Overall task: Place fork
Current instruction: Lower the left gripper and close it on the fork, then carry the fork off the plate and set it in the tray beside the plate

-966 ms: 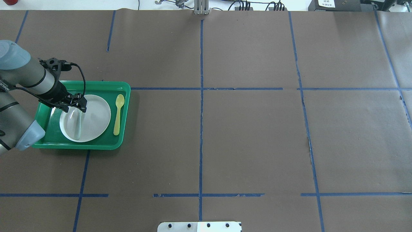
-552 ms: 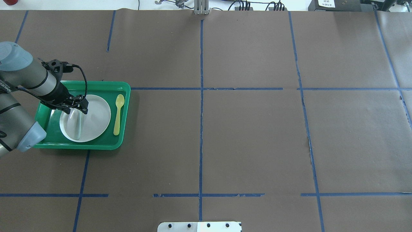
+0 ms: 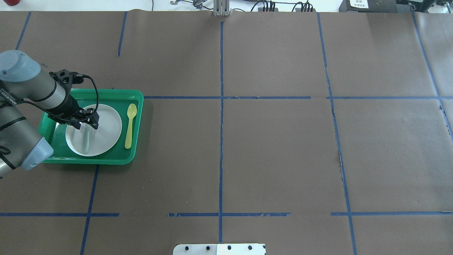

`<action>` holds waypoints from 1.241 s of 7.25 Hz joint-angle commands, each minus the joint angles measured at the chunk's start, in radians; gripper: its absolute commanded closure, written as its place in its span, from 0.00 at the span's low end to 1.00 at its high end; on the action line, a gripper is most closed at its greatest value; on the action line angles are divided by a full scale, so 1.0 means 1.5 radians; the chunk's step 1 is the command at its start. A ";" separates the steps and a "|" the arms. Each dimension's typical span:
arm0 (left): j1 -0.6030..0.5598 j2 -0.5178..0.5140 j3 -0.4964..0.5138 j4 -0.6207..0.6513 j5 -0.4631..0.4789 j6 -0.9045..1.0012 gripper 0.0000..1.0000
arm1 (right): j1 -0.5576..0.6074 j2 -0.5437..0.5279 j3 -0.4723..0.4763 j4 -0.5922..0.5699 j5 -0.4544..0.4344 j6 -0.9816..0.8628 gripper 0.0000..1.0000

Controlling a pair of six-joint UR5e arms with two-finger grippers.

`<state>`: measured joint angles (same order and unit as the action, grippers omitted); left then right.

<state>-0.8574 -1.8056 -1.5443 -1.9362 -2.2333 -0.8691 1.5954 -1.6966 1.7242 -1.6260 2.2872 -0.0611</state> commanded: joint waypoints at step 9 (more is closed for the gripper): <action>-0.015 0.112 -0.129 0.006 0.002 0.080 1.00 | 0.000 0.000 0.000 0.000 0.000 0.000 0.00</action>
<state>-0.8695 -1.6842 -1.7024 -1.9280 -2.2325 -0.8173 1.5954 -1.6966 1.7242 -1.6260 2.2872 -0.0613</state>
